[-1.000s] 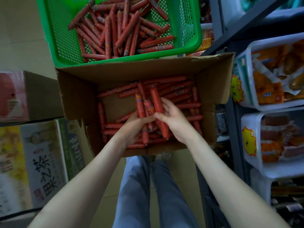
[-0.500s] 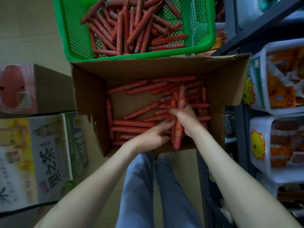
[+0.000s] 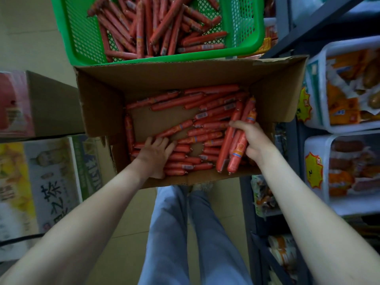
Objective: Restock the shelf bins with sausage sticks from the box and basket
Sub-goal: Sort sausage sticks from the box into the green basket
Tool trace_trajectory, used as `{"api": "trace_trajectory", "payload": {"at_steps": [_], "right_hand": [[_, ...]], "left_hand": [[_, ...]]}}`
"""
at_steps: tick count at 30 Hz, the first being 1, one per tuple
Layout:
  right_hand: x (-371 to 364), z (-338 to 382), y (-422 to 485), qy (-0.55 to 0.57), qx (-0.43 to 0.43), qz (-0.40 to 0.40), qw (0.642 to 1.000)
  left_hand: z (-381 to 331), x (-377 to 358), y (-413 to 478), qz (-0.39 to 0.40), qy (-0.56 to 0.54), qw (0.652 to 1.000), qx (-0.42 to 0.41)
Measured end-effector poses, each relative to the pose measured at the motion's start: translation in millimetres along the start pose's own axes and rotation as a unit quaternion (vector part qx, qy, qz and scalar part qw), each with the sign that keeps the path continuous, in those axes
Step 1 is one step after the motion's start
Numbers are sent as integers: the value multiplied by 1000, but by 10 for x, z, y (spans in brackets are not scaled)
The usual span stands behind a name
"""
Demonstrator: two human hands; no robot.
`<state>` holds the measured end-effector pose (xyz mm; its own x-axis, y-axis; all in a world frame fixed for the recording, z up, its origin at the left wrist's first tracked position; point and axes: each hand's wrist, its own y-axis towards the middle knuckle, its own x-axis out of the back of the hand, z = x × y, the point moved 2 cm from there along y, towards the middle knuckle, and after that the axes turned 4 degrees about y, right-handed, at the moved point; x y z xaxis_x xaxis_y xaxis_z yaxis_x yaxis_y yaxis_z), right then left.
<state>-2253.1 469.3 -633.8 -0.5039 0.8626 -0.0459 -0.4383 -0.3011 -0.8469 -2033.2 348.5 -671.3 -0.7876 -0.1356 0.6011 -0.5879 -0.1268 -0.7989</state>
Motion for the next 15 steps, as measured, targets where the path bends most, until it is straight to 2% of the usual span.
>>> {"api": "trace_trajectory", "payload": {"at_steps": [3, 7, 10, 13, 15], "right_hand": [[-14, -40, -27, 57, -31, 35, 997], [-38, -116, -64, 80, -59, 94, 991], [-88, -152, -95, 97, -49, 140, 984], [-125, -202, -97, 109, -65, 163, 979], [-152, -228, -92, 108, -76, 164, 977]], "left_hand": [[-1, 7, 27, 2, 28, 1000, -7], [-1, 73, 22, -11, 25, 1000, -12], [86, 169, 49, -33, -18, 999, -9], [213, 184, 81, -16, -106, 994, 2], [227, 156, 89, -14, -127, 992, 5]]}}
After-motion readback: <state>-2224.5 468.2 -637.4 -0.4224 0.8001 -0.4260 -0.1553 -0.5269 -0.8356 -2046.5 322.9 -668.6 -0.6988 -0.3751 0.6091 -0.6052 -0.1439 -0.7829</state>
